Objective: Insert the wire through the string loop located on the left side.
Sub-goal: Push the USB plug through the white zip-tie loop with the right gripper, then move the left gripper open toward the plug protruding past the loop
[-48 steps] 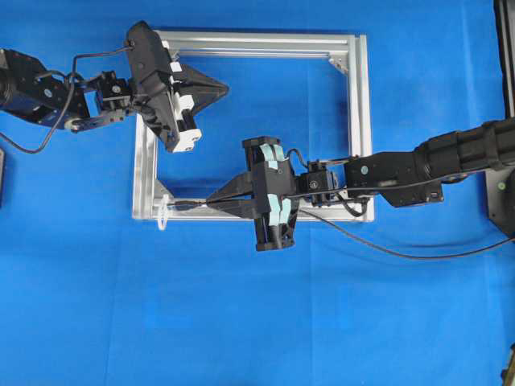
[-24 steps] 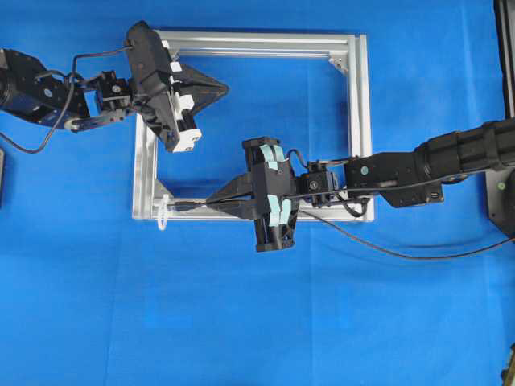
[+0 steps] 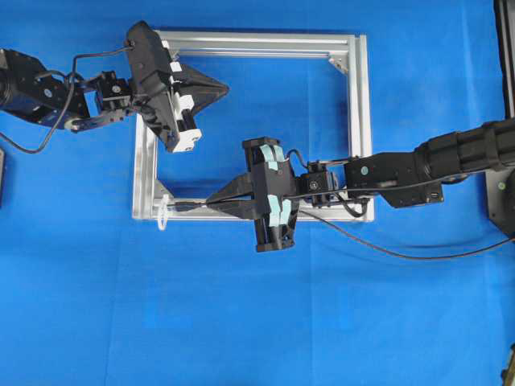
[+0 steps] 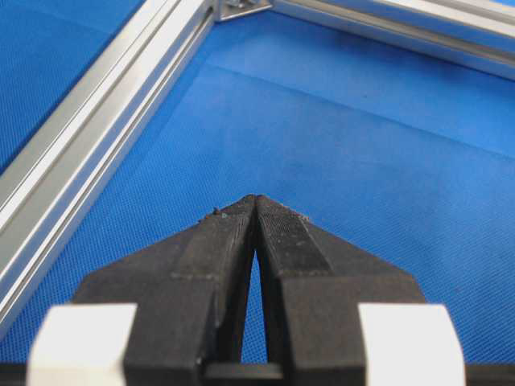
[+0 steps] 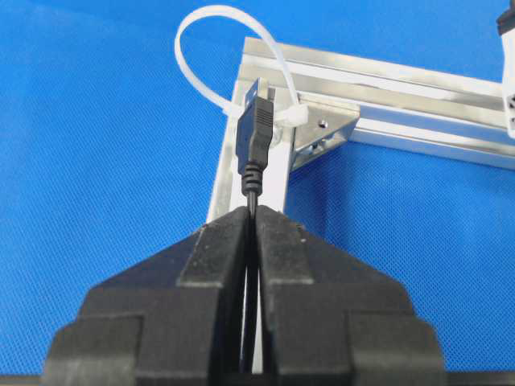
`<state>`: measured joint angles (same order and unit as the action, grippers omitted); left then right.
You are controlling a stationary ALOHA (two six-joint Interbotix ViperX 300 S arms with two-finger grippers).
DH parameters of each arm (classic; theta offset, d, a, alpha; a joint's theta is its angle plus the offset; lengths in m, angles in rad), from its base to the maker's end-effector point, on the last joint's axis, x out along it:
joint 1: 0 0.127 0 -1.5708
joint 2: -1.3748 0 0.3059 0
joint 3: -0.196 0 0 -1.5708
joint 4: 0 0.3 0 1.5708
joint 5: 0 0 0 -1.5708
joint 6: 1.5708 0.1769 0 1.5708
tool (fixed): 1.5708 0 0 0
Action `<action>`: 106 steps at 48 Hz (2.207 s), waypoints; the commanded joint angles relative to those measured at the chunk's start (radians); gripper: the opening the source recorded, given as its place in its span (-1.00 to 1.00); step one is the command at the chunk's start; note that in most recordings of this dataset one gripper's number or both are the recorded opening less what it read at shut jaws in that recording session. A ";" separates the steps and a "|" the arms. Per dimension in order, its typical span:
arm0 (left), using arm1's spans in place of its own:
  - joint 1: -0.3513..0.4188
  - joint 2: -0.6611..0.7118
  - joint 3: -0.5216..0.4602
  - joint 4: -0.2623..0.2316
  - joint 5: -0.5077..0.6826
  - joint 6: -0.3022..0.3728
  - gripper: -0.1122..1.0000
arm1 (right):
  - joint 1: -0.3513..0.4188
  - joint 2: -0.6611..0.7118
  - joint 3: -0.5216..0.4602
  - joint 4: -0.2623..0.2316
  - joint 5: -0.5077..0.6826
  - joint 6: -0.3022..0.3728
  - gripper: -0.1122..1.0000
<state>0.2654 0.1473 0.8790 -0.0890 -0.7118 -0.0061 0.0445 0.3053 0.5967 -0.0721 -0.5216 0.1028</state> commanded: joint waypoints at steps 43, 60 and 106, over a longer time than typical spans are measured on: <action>-0.002 -0.035 -0.008 0.002 -0.005 0.000 -0.80 | 0.006 -0.005 -0.046 0.002 -0.011 0.003 -0.81; -0.002 -0.035 -0.008 0.002 -0.005 0.000 -0.80 | 0.012 0.089 -0.202 0.002 0.026 0.003 -0.81; 0.009 -0.109 0.081 0.002 -0.008 0.002 -0.80 | 0.018 0.118 -0.252 0.005 0.037 0.006 -0.81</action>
<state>0.2669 0.0905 0.9419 -0.0905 -0.7118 -0.0061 0.0614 0.4479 0.3590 -0.0706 -0.4832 0.1074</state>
